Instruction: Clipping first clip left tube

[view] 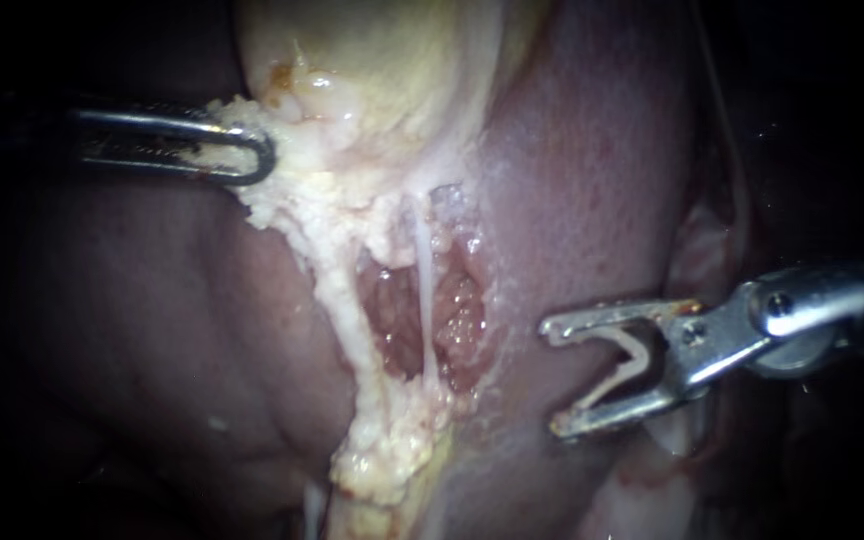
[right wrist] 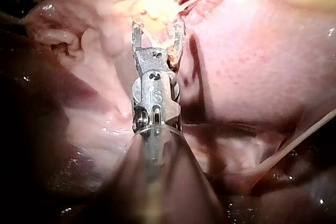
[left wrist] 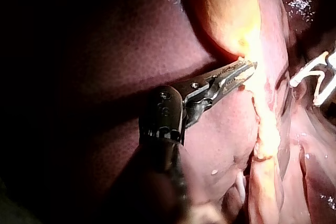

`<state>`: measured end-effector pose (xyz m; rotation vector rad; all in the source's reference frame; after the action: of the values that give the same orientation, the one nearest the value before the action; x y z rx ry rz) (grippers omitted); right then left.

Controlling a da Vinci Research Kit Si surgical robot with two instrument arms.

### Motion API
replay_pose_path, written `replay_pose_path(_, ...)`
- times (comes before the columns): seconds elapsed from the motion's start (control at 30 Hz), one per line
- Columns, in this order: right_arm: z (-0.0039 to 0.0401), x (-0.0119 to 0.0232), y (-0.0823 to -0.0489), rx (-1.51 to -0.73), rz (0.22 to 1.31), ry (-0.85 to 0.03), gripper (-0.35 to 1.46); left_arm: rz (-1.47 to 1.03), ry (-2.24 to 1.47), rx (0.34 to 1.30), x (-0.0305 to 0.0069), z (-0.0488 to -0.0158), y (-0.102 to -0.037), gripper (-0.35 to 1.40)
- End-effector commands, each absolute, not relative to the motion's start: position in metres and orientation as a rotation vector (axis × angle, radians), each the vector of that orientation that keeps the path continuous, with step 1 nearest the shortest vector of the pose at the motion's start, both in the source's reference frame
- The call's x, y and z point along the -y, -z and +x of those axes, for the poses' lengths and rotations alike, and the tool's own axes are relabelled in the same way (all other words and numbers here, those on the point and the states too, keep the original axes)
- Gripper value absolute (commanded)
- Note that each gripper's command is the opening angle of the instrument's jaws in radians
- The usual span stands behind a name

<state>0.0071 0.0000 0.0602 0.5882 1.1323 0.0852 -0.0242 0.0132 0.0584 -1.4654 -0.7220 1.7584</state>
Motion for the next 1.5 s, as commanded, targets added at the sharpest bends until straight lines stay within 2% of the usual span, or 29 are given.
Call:
replay_pose_path(0.03, 0.0077, 0.0000, -0.0603, -1.139, 0.597, -0.091, 0.49, -1.465, -1.758, 0.723, -0.0132, -0.0241, -0.0584, -0.35)
replay_pose_path(0.23, 0.0102, -0.0004, -0.0606, -1.168, 0.623, -0.107, 0.48, -1.465, -1.758, 0.722, -0.0133, -0.0242, -0.0586, -0.35)
replay_pose_path(0.5, 0.0138, -0.0007, -0.0628, -1.175, 0.614, -0.118, 0.48, -1.465, -1.758, 0.721, -0.0133, -0.0243, -0.0587, -0.35)
replay_pose_path(1.0, 0.0168, -0.0009, -0.0639, -1.260, 0.686, -0.154, 0.48, -1.465, -1.758, 0.721, -0.0135, -0.0242, -0.0589, -0.35)
replay_pose_path(1.5, 0.0199, 0.0001, -0.0657, -1.293, 0.740, -0.155, 0.46, -1.464, -1.758, 0.720, -0.0135, -0.0244, -0.0591, -0.35)
